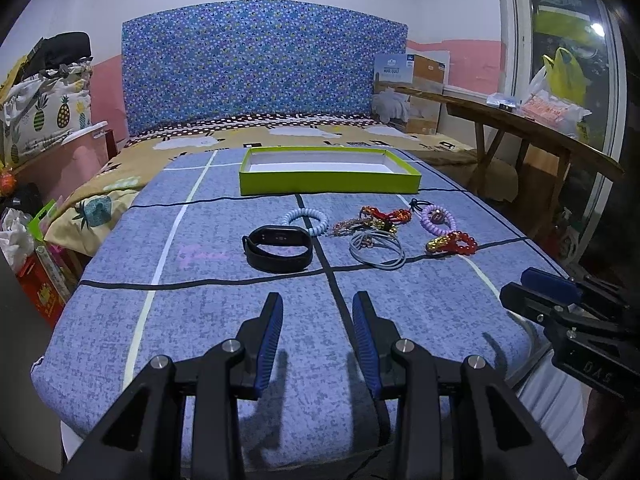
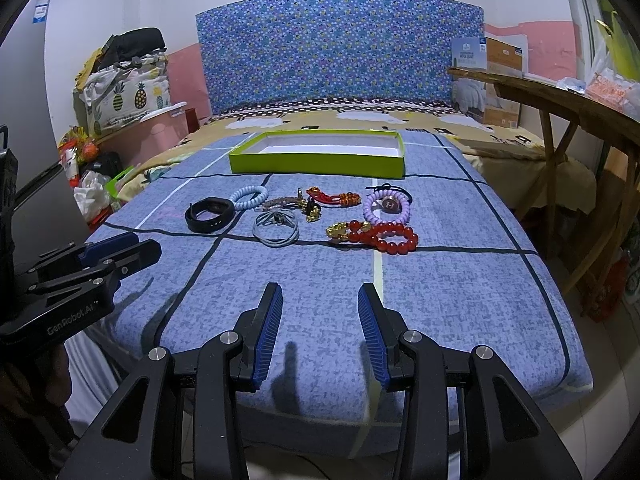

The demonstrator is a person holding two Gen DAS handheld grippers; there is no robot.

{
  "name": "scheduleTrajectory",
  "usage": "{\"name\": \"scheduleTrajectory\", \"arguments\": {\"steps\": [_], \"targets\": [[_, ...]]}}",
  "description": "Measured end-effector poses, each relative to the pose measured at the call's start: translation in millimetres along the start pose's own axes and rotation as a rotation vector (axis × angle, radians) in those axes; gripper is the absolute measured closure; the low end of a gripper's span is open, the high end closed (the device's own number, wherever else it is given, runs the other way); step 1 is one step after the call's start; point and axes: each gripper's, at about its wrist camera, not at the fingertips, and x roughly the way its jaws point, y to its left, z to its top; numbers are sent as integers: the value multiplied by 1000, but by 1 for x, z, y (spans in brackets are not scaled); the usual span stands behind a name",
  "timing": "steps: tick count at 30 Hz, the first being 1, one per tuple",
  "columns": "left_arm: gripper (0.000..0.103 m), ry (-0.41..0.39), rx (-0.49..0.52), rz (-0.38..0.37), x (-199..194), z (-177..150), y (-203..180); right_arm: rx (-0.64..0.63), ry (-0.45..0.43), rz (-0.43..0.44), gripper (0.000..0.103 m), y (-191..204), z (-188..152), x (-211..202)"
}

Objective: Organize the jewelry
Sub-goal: 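Grasp the black watch band with the left tool while the right tool grasps the red bead bracelet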

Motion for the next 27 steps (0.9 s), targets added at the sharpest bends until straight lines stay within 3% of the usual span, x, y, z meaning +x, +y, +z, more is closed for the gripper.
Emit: {"name": "scheduleTrajectory", "arguments": {"steps": [17, 27], "targets": [[65, 103, -69, 83, 55, 34, 35, 16, 49, -18, 63, -31, 36, 42], [65, 186, -145, 82, 86, 44, 53, -130, 113, -15, 63, -26, 49, 71]]}}
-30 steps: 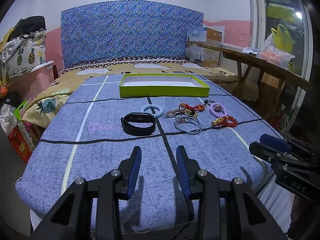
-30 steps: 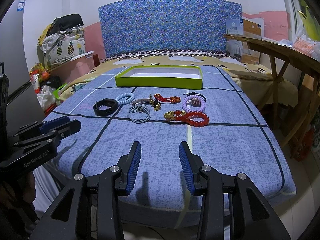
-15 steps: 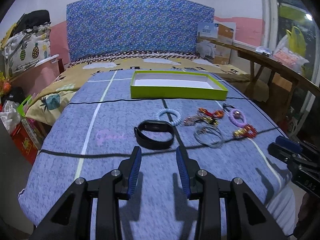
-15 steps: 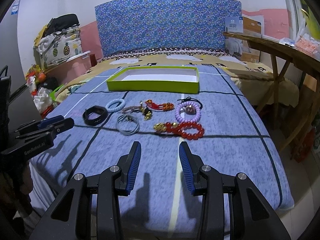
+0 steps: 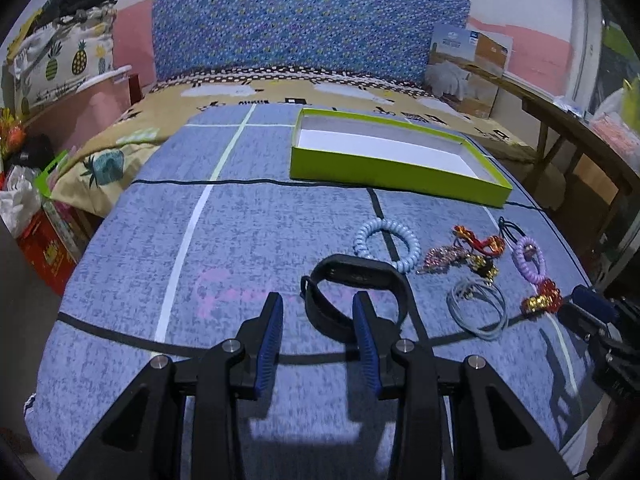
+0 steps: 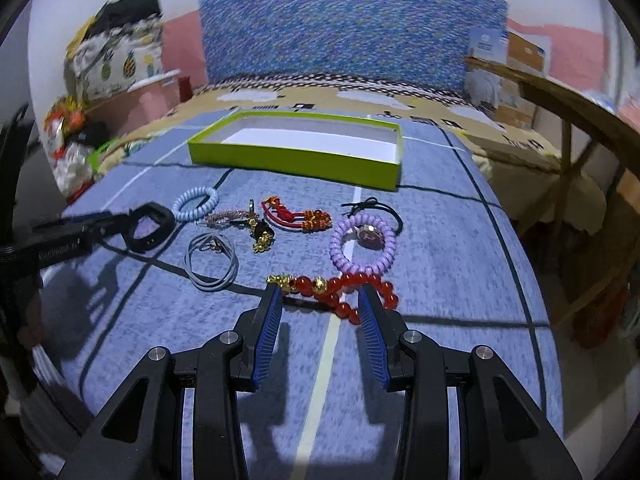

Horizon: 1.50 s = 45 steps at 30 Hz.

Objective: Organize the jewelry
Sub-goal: 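Grasp the black watch band with the left tool while the right tool grasps the red bead bracelet, then carry the watch band and bead bracelet with both tools over the green box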

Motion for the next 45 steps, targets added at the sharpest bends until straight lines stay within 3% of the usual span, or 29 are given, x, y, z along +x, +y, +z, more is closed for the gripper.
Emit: {"name": "scheduleTrajectory", "arguments": {"steps": [9, 18, 19, 23, 26, 33, 45], "targets": [[65, 54, -24, -9, 16, 7, 2, -237, 57, 22, 63, 19, 4, 24], [67, 66, 0, 10, 24, 13, -1, -303, 78, 65, 63, 14, 14, 35], [67, 66, 5, 12, 25, 14, -1, -303, 78, 70, 63, 13, 15, 36], [70, 65, 13, 14, 27, 15, -1, -279, 88, 77, 92, 8, 19, 39], [80, 66, 19, 14, 27, 15, -1, -248, 86, 81, 92, 3, 19, 38], [91, 70, 10, -20, 26, 16, 4, -154, 57, 88, 93, -6, 20, 26], [92, 44, 14, -70, 10, 20, 6, -49, -19, 107, 93, -16, 37, 6]]}}
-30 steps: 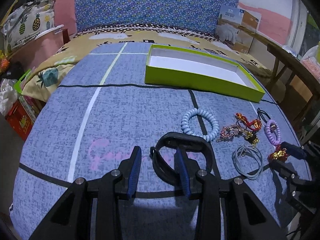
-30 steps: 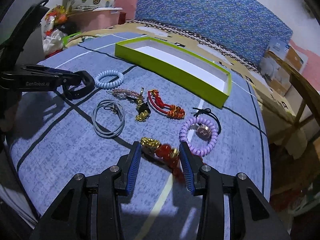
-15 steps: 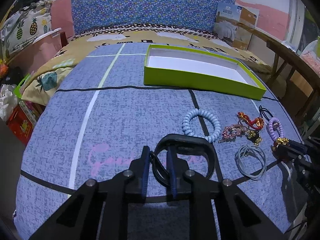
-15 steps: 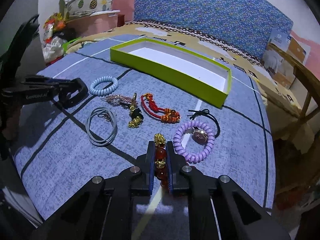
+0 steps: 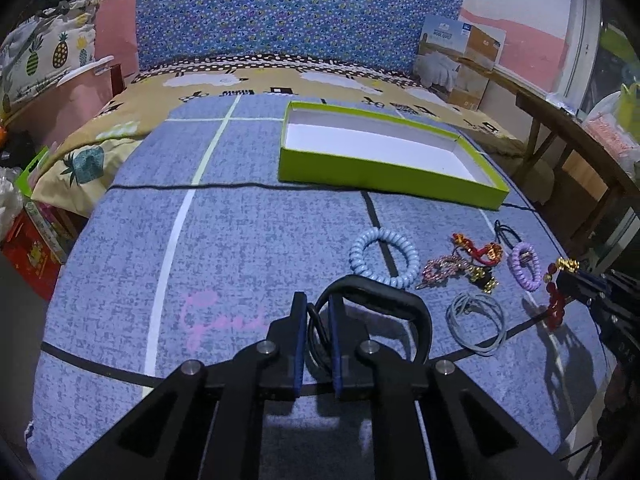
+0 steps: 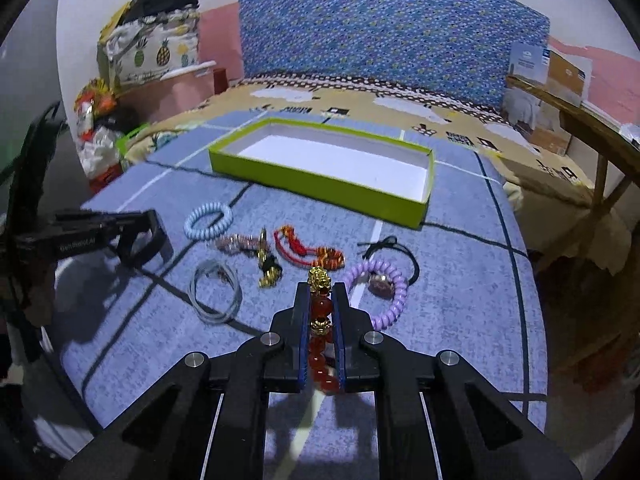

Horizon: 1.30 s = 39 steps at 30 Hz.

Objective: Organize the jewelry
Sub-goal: 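Carry the watch band and bead bracelet with both tools over the green box, then open both tools to drop the watch band and bead bracelet into the box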

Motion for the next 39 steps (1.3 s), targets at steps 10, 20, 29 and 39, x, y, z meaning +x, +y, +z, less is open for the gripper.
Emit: {"name": "scheduleTrajectory", "arguments": {"steps": [10, 20, 29, 39], "targets": [[92, -84, 79, -1, -7, 53, -11, 36, -58, -7, 93, -22, 57, 16], [92, -127, 144, 22, 35, 128, -17, 58, -41, -27, 93, -56, 117, 75], [92, -61, 158, 82, 105, 164, -13, 87, 39, -36, 93, -81, 135, 143], [92, 19, 173, 145, 154, 168, -16, 89, 144, -102, 93, -99, 134, 190]]}}
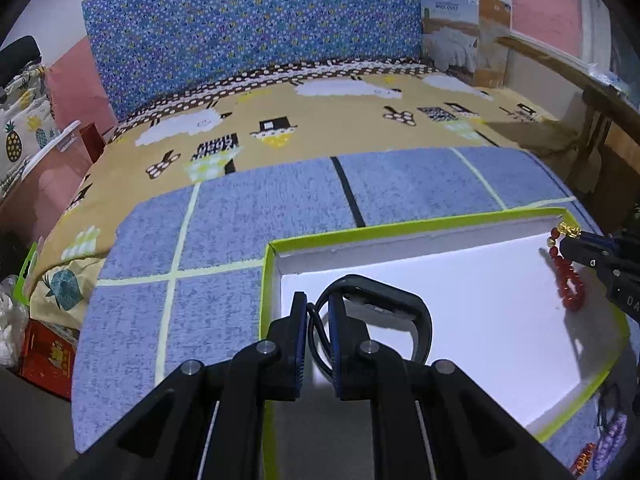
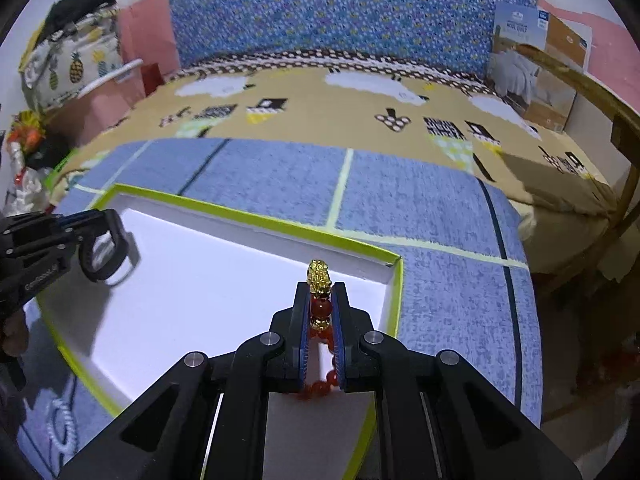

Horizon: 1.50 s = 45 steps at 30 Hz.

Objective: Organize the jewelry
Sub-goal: 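Open both tools to drop the watch band and bead bracelet into the box, then move both tools back toward the remaining jewelry on the bed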

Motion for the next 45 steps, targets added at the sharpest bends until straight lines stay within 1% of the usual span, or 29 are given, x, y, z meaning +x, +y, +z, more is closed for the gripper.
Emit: {"name": "scheduleTrajectory", "arguments": {"steps": [4, 6, 8, 9, 12, 13, 14, 16, 23, 27, 31, 33, 40, 45], "targets": [[91, 12, -2, 7, 5, -2, -1, 7, 3, -9, 92, -2, -1, 3], [91, 8, -6, 2, 4, -2, -1, 4, 3, -18, 87, -2, -1, 3], [91, 4, -4, 1, 4, -1, -1, 8, -5, -14, 76, -3, -3, 1], [91, 2, -2, 2, 4, -2, -1, 11, -8, -13, 75, -3, -3, 0], [90, -1, -15, -13, 3, -2, 0, 18, -23, -7, 74, -4, -4, -6], [88, -6, -19, -17, 2, -3, 1, 21, -29, -4, 74, -4, -4, -9], [83, -14, -24, -21, 0, -3, 2, 22, -34, -2, 74, -4, -5, -11], [79, -29, -32, -36, -4, -2, 4, 24, -47, 3, 74, -3, -6, -16], [79, -74, -33, -45, -26, -7, 2, 31, -90, 11, 73, 1, -13, -40], [79, -106, -34, -41, -47, -16, 4, 48, -132, 29, 73, 6, -23, -66], [79, -144, -52, -54, -75, -30, 8, 57, -176, 43, 73, 13, -39, -99], [79, -168, -50, -61, -91, -41, 7, 64, -196, 49, 73, 17, -54, -118], [79, -233, -47, -106, -147, -85, 2, 78, -235, 54, 73, 29, -98, -164], [79, -259, -43, -132, -174, -112, -2, 80, -251, 49, 73, 41, -128, -187]]}}
